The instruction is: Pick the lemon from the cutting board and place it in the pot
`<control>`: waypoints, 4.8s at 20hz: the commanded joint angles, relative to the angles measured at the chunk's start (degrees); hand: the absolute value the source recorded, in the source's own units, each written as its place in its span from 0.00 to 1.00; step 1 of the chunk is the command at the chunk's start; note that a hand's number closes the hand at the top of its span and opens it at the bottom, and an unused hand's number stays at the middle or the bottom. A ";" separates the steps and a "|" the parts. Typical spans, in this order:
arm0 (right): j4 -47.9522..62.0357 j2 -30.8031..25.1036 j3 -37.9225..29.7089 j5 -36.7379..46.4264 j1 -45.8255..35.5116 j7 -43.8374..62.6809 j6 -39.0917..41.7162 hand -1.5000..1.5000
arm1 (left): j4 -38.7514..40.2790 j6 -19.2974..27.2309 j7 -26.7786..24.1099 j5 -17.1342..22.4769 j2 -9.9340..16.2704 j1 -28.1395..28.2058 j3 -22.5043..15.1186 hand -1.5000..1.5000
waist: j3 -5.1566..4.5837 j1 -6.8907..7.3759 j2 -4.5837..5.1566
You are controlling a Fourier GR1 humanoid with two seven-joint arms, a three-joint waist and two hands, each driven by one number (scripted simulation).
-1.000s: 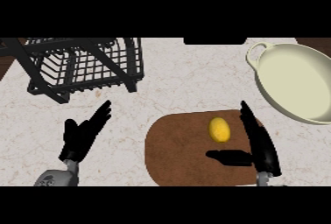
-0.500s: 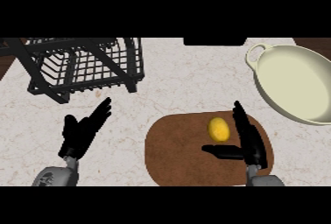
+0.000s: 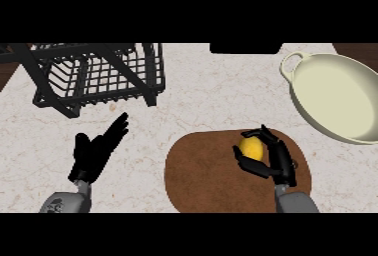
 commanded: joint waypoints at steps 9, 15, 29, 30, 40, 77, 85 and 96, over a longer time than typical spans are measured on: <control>6.18 -14.03 -8.10 -10.85 2.06 -15.96 8.28 1.00 | -0.16 -1.32 -0.27 0.63 0.51 0.91 1.17 0.50 | 1.00 -0.50 1.09; 12.33 -35.99 -19.42 -16.72 7.22 -23.15 25.30 1.00 | -0.74 0.72 0.24 -0.47 -0.48 0.77 0.78 0.50 | 1.45 -2.54 1.32; 42.21 -52.48 -24.87 -8.48 -1.32 -46.56 29.10 1.00 | -0.80 -2.47 -0.89 0.47 0.37 0.78 0.69 0.50 | 1.25 1.28 1.35; 42.00 -53.16 -24.33 -7.36 -1.48 -47.59 27.89 1.00 | -1.37 -0.33 -0.49 -1.39 -1.23 1.62 -0.86 0.50 | 1.22 1.14 1.29; 44.21 -60.26 -20.98 -1.67 -20.94 -33.17 25.96 1.00 | 0.18 -2.12 1.60 0.07 -0.75 -2.87 0.94 0.50 | 1.00 1.48 1.41; 57.32 -35.29 2.09 31.24 -48.67 1.88 17.34 0.00 | 0.70 -1.15 -2.69 -3.80 -2.88 0.75 -1.16 0.50 | 1.11 2.66 2.04; 53.88 -34.80 -17.19 12.31 -51.49 -4.95 10.37 0.00 | 1.50 -1.15 -0.69 -2.54 -2.12 -1.41 0.87 0.50 | 1.13 1.15 1.73; 56.13 -47.81 -32.08 -0.69 -46.26 -11.69 13.09 0.00 | 1.29 -2.34 -2.48 -2.22 -1.87 0.17 0.87 0.50 | 1.10 1.21 1.83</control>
